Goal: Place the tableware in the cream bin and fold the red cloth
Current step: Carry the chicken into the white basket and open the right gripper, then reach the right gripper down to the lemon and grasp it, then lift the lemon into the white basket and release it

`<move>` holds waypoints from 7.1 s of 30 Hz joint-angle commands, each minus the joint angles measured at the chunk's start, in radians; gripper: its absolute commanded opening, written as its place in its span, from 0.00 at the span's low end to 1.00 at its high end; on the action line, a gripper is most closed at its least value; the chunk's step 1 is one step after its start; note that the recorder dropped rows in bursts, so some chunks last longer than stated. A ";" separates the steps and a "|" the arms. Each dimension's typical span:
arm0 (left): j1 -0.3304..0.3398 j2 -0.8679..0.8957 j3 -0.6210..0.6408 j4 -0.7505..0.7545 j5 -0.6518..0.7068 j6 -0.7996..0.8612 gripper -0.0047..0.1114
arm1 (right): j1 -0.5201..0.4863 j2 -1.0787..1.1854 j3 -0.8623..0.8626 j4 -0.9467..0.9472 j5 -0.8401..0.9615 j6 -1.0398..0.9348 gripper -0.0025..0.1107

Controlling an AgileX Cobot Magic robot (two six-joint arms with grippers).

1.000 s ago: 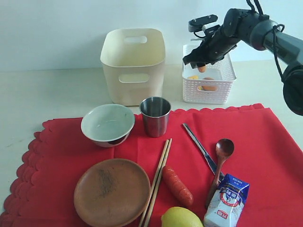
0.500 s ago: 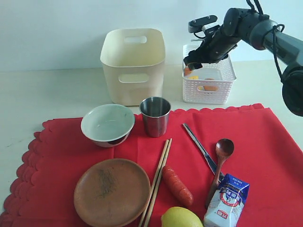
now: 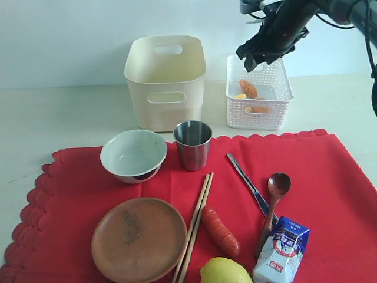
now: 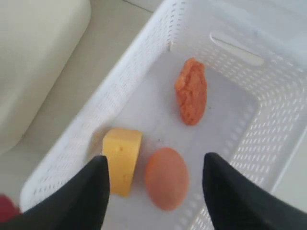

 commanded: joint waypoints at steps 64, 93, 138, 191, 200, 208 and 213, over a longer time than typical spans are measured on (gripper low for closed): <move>0.003 -0.006 0.002 0.001 -0.008 -0.005 0.43 | 0.626 -0.870 1.641 0.174 -0.363 -0.426 0.60; 0.003 -0.006 0.002 0.001 -0.008 -0.005 0.43 | 0.704 -0.731 1.639 -0.042 -0.400 -0.156 0.03; 0.003 -0.006 0.002 0.001 -0.008 -0.005 0.43 | 0.093 -0.633 0.901 0.021 -0.435 0.018 0.02; 0.003 -0.006 0.002 0.001 -0.008 -0.005 0.43 | 0.002 -0.124 0.374 -0.037 -0.225 0.016 0.67; 0.003 -0.006 0.002 0.001 -0.008 -0.005 0.43 | 0.002 -0.221 0.374 -0.033 -0.145 0.016 0.68; 0.003 -0.006 0.002 0.001 -0.008 -0.005 0.43 | 0.002 -0.330 0.374 0.034 0.008 -0.017 0.65; 0.003 -0.006 0.002 0.001 -0.008 -0.005 0.43 | 0.004 -0.379 0.374 0.059 0.057 -0.017 0.62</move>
